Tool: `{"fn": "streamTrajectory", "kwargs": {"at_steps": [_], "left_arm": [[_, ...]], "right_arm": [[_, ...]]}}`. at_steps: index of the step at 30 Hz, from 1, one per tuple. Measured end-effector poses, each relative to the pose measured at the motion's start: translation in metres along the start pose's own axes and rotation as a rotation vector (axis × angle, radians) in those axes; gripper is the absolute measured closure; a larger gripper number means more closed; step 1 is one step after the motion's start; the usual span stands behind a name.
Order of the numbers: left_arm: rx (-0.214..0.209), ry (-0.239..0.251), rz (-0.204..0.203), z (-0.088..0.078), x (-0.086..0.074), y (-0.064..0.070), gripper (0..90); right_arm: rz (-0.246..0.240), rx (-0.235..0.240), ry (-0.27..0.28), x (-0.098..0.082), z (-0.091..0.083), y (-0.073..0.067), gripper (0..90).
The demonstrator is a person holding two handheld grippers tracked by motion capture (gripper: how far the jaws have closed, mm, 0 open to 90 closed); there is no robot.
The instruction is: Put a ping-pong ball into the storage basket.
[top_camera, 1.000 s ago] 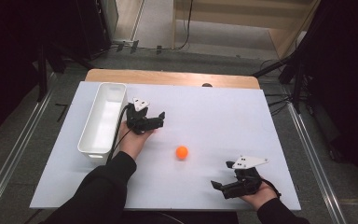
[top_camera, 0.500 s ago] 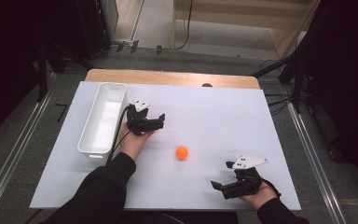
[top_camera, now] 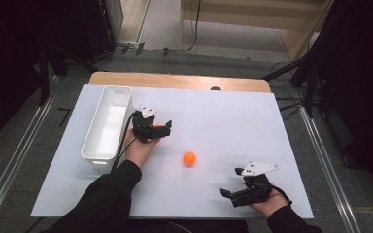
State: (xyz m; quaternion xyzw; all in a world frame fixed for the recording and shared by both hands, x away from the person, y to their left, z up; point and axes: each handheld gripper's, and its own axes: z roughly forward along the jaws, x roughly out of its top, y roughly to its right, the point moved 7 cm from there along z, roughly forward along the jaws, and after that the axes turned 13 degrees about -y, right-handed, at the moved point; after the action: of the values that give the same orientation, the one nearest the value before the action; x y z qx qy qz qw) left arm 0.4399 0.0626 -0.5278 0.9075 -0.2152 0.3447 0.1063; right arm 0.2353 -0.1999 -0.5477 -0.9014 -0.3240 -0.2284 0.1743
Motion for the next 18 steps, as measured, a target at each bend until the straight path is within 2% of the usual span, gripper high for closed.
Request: {"fn": "streamTrajectory", "kwargs": {"at_steps": [18], "left_arm": [[0.003, -0.041, 0.01, 0.0095, -0.0109, 0.001, 13.2]], "right_arm": [[-0.005, -0.004, -0.003, -0.0006, 0.0001, -0.0001, 4.3]]}}
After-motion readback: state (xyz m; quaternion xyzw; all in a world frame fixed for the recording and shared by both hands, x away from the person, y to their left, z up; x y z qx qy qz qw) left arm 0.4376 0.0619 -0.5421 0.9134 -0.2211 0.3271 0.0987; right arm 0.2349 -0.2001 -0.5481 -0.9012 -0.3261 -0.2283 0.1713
